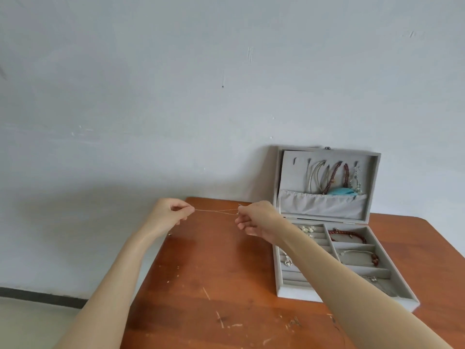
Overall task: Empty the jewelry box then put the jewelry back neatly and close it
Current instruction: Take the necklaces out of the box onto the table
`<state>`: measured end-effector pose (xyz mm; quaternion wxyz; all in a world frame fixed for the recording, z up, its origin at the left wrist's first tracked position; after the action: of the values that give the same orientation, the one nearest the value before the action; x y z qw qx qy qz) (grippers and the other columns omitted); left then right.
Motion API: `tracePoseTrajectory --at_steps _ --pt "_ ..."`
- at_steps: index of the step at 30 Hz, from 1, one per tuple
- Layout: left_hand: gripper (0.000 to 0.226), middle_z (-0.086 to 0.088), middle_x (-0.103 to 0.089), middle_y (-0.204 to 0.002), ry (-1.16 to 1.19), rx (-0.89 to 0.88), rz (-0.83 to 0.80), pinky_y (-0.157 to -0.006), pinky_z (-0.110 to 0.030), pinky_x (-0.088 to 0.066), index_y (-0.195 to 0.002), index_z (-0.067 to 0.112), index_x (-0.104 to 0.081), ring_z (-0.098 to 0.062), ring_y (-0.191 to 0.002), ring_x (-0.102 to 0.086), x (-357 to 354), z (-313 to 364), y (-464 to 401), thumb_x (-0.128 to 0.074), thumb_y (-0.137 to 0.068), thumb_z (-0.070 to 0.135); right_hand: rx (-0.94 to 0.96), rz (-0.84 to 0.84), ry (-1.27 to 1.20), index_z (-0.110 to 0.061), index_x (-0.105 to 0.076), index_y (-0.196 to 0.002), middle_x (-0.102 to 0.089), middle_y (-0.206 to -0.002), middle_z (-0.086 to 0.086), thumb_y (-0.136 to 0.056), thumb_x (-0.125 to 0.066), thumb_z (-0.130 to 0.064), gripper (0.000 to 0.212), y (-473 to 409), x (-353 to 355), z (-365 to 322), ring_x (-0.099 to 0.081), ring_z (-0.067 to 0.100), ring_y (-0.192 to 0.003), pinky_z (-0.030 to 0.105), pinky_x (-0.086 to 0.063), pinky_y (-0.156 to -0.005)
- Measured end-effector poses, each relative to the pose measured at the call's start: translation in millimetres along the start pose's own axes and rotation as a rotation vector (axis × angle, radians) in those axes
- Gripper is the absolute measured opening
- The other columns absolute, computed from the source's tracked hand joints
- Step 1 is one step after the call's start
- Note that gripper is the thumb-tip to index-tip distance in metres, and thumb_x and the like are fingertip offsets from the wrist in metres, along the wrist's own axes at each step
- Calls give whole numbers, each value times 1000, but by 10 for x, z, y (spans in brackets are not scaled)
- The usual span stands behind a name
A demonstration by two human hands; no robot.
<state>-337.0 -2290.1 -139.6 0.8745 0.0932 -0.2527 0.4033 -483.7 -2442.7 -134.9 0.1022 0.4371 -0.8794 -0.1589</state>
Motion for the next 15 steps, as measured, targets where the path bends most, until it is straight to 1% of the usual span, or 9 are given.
tracePoseTrajectory --at_steps 2,3,4,6,8,10,13,15 --pt "15 5 -62 -72 -26 -13 60 -70 -25 -46 -73 23 -66 -14 -73 -55 -27 -131 -201 -63 -85 15 -27 64 73 -1 -49 -81 -55 -64 12 -93 -45 -5 13 -184 -20 -31 -48 11 -37 16 -32 -35" --pt "13 6 -64 -78 -56 -17 88 -78 -29 -46 -74 23 -68 -15 -81 -57 -41 -191 -282 -64 -85 16 -42 82 115 0 -48 -84 -55 -64 13 -93 -42 -4 11 -257 -22 -40 -46 11 -33 16 -30 -34" --pt "10 5 -65 -83 -87 -22 115 -82 -28 -43 -78 21 -70 -14 -87 -57 -56 -229 -333 -64 -85 17 -54 97 182 0 -47 -86 -55 -63 13 -93 -39 -4 11 -320 -19 -44 -44 11 -32 17 -30 -34" --pt "10 5 -65 -89 -134 -38 177 -80 -23 -38 -88 13 -72 -12 -89 -55 -91 -292 -385 -63 -85 16 -72 118 396 3 -47 -87 -58 -62 12 -93 -35 -7 17 -436 -6 -45 -41 14 -36 19 -33 -37" --pt "12 3 -66 -90 -146 -54 221 -77 -20 -35 -91 12 -72 -11 -86 -54 -125 -359 -404 -63 -85 17 -86 116 562 0 -49 -76 -61 -65 13 -93 -35 -10 23 -511 -1 -61 -39 17 -42 23 -34 -41" --pt "12 4 -66 -91 -139 -46 231 -76 -20 -34 -92 13 -72 -11 -86 -54 -152 -426 -419 -63 -86 18 -102 109 614 -2 -48 -72 -60 -71 15 -93 -37 -10 26 -566 8 -75 -38 18 -45 24 -32 -44" --pt "9 4 -66 -94 -130 -47 241 -76 -19 -34 -90 17 -71 -9 -86 -54 -166 -497 -445 -63 -86 19 -104 133 607 -2 -49 -72 -56 -61 12 -93 -38 -8 24 -595 17 -68 -37 17 -41 24 -31 -43" --pt "8 2 -65 -95 -139 -66 252 -74 -18 -33 -87 18 -71 -6 -78 -51 -176 -517 -441 -64 -85 17 -90 160 602 -1 -49 -70 -57 -57 11 -92 -38 -5 26 -614 16 -57 -38 16 -39 24 -33 -43"
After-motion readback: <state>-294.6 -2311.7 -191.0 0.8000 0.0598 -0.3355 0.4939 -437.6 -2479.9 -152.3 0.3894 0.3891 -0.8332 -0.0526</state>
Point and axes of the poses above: each hand's wrist, its own y-axis away from the middle knuckle, its own x-axis out of the back of the hand, z = x × y, the point moved 2 cm from there along -y, towards the middle knuckle
